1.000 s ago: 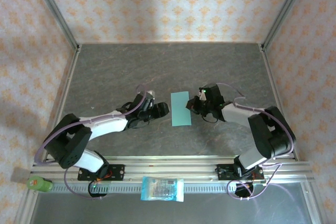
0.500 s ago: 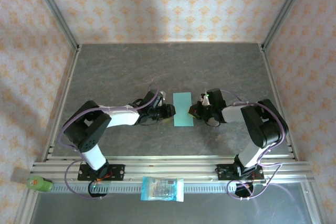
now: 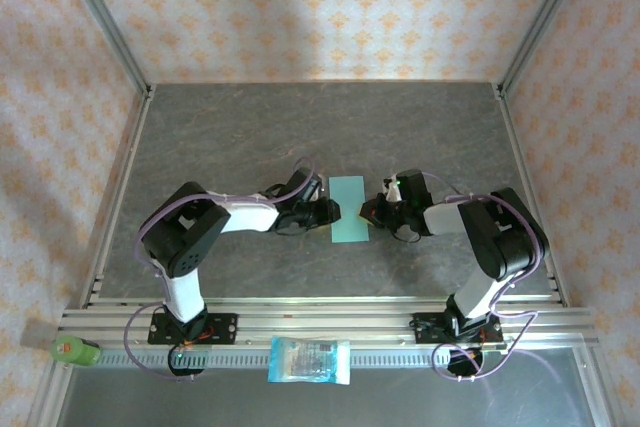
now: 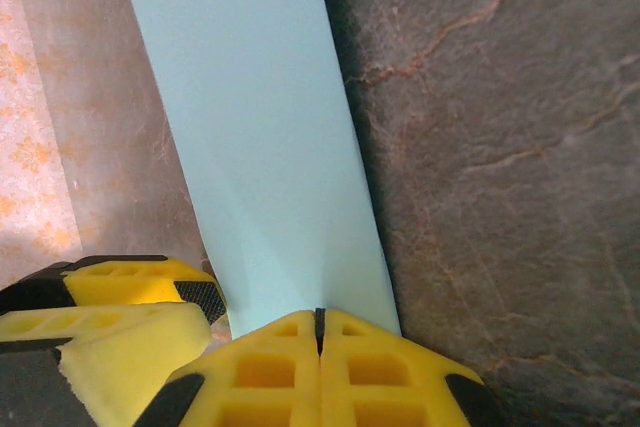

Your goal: Fold a paper plane with a square sheet of paper (pick it up from the middle)

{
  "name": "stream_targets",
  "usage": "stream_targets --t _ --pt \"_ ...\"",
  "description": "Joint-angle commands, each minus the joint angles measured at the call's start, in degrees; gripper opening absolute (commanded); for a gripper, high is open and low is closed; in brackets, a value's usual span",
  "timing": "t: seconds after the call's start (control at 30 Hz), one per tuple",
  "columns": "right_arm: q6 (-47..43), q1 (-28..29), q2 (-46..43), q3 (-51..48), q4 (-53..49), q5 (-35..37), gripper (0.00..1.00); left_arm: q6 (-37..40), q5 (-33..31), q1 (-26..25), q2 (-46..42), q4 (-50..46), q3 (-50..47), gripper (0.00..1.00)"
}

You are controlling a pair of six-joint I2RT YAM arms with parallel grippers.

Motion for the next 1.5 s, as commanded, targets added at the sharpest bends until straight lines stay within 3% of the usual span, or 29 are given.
stream_targets --t 0.0,0.3,0.5,0.77,1.1,1.47 --pt "-1.03 -0.3 1.11 -1.81 -3.64 3.52 0.04 1.23 -0.89 -0.23 1.33 -4.45 1.8 0.32" --pt "-1.19 -0.31 0.39 -2.32 -3.79 3.92 0.04 2.31 -7.13 -0.46 -4.95 -8.79 1.79 0.44" --pt "-0.92 -0.35 0.62 -2.49 -3.04 3.52 0.04 2.11 -2.69 -0.68 -1.54 -6.46 2.58 0.44" --pt "-1.18 -0.59 0.36 -2.84 -3.47 3.64 0.04 1.36 -0.75 -0.88 0.92 -5.04 2.97 0.41" --pt "-0.87 -0.74 0.27 -2.94 -3.55 3.96 0.04 1.46 1.19 -1.08 0.6 -2.97 2.91 0.29" --pt "-0.83 -0.68 -0.53 -2.77 -4.24 3.97 0.05 1.37 -1.01 -1.06 -1.11 -3.24 1.66 0.19"
